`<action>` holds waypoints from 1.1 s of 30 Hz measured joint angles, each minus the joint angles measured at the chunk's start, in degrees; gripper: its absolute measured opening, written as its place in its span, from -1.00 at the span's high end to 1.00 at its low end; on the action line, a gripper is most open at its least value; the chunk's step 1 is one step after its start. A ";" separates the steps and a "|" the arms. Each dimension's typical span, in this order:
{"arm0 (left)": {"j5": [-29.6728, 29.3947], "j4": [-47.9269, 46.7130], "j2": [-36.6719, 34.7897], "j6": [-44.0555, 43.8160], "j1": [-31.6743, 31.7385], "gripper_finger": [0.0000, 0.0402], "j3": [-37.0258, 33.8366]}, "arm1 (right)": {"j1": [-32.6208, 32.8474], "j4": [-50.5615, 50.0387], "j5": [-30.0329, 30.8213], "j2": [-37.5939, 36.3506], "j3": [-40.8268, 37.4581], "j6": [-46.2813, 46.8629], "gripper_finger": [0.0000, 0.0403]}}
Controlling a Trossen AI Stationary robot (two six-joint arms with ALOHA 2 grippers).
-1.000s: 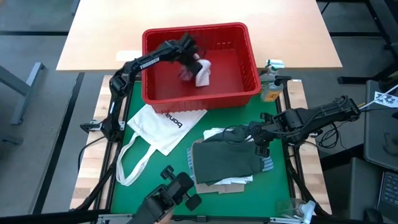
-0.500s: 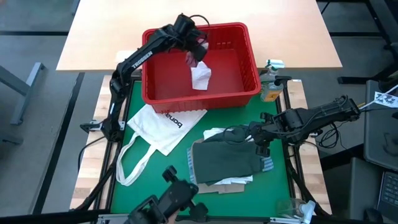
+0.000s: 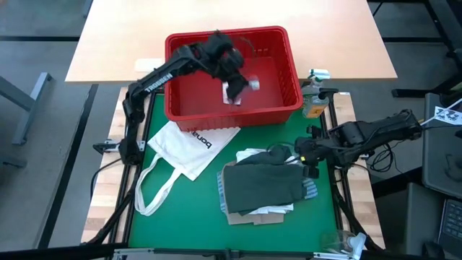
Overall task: Fold Laundry from Bin
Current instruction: Remove the pink underwear from the red bin
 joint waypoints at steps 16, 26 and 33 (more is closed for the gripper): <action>-4.28 0.30 -0.27 8.37 -23.26 0.91 0.00 | -0.02 22.12 19.64 -7.28 0.00 -7.30 0.33; -9.24 0.72 -0.27 9.18 -29.44 0.92 0.00 | -0.02 41.80 14.98 -6.37 0.00 -28.19 0.33; -9.31 0.93 -0.27 9.14 -29.98 0.91 0.00 | -0.01 42.55 12.30 -4.75 0.00 -32.17 0.33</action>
